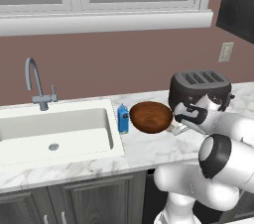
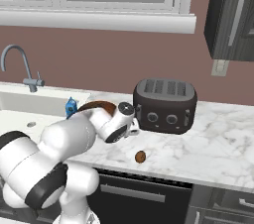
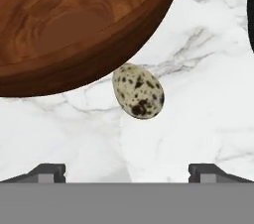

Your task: Gather the eggs and milk located in the vicinity of the sink area and place them right next to the bowl.

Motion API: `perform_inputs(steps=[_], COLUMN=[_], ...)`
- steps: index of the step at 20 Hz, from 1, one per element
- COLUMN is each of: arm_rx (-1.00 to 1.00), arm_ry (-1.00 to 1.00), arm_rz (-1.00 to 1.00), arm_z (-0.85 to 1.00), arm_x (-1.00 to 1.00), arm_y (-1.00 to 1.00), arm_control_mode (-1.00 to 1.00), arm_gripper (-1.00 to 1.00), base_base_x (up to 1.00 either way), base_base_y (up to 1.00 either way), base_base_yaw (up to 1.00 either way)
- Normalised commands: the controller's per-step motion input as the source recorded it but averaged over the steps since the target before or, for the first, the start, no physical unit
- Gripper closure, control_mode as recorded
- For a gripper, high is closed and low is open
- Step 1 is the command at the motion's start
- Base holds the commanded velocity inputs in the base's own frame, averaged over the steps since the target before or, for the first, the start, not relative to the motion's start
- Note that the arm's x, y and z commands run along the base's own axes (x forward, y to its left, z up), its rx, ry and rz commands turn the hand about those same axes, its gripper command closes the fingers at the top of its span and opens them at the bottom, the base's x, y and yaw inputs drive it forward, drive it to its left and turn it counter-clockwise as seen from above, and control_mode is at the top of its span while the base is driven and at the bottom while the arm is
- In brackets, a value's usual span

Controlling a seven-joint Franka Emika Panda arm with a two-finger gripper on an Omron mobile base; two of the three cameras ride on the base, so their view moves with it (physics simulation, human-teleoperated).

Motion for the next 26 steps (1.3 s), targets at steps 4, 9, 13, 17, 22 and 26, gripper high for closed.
perform_inputs(steps=[4,9,13,17,22,26], arm_rx=[-0.01,-0.03,-0.03,0.00,0.00,0.00], arm_ry=[0.36,0.21,0.06,0.03,0.02,0.01], arm_rz=[-0.31,-0.33,-0.31,-0.27,-0.21,-0.04], arm_z=[0.43,-0.12,-0.28,-0.02,0.13,0.44], arm_x=[0.00,0.00,-0.03,-0.24,-0.36,-0.27], arm_y=[0.00,-0.29,-0.59,-0.70,-0.41,0.00], arm_control_mode=[-1.00,-1.00,-1.00,-1.00,-1.00,-1.00], arm_gripper=[-1.00,-1.00,-1.00,-1.00,-1.00,-1.00], base_base_x=[0.00,0.00,0.00,0.00,0.00,0.00], base_base_y=[0.00,0.00,0.00,0.00,0.00,0.00], base_base_yaw=[0.00,0.00,0.00,0.00,0.00,0.00])
